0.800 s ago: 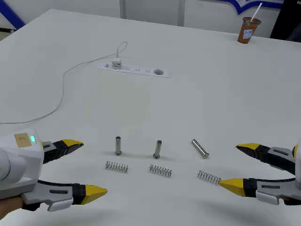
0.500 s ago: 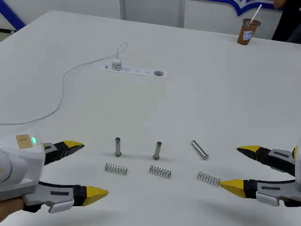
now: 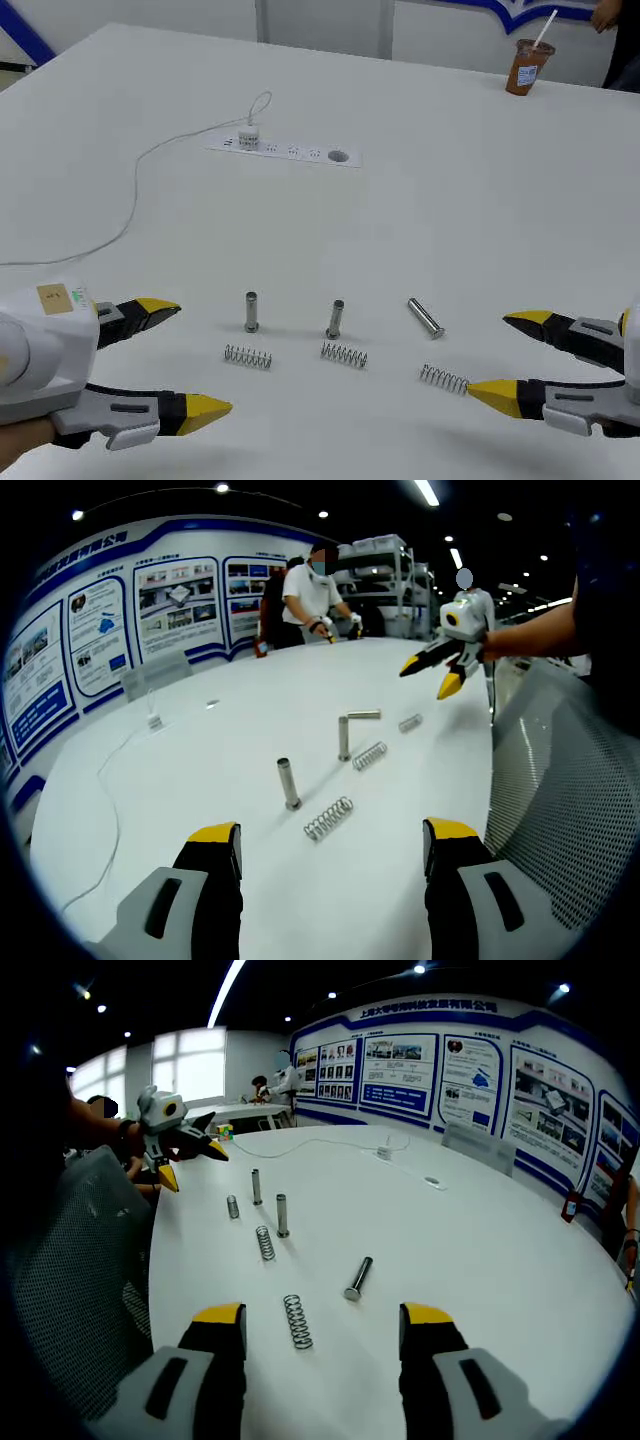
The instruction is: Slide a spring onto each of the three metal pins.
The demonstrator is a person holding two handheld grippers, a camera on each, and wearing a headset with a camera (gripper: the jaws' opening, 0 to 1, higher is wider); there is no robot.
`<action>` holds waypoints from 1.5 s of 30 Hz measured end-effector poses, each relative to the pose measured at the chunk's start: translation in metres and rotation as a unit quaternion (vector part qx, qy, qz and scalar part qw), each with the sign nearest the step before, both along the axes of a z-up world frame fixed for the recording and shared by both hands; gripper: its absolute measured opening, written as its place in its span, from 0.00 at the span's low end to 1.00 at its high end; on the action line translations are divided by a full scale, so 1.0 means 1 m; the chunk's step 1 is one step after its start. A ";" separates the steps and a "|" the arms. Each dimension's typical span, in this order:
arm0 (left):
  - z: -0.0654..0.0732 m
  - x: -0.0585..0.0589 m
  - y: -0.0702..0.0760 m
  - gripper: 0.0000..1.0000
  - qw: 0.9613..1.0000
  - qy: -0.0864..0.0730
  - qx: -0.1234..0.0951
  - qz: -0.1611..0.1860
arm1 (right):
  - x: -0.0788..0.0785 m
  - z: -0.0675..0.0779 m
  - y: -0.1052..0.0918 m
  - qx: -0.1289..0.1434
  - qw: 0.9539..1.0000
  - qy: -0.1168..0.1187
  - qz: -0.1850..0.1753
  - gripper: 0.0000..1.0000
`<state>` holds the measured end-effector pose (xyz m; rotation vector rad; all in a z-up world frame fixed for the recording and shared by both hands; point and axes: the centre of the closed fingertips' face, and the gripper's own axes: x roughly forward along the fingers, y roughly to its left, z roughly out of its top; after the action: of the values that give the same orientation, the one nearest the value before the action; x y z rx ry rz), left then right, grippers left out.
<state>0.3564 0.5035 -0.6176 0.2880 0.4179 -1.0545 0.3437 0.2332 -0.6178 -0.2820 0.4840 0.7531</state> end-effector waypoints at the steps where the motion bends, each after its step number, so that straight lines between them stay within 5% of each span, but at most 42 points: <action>1: 0.000 0.000 0.000 0.75 1.000 0.000 0.000 0.001 | 0.000 0.000 -0.001 -0.002 1.000 0.000 0.000 0.63; 15: 0.000 0.000 -0.001 0.75 1.000 0.000 0.003 0.000 | 0.009 0.006 -0.003 -0.001 1.000 0.013 -0.014 0.57; 28: -0.001 0.000 -0.004 0.74 1.000 0.002 0.002 -0.001 | 0.053 0.011 0.017 -0.035 0.998 0.051 -0.020 0.44; 35: -0.002 0.002 -0.002 0.74 1.000 0.004 0.000 0.003 | 0.078 -0.005 0.022 -0.086 0.991 0.092 -0.042 0.32; 45: -0.004 0.002 0.002 0.73 1.000 0.006 -0.001 0.010 | 0.097 -0.032 0.027 -0.112 0.980 0.146 -0.069 0.28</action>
<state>0.3587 0.5054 -0.6213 0.2749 0.4295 -1.0382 0.4405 0.2600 -0.6501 -0.3464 0.8608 0.6053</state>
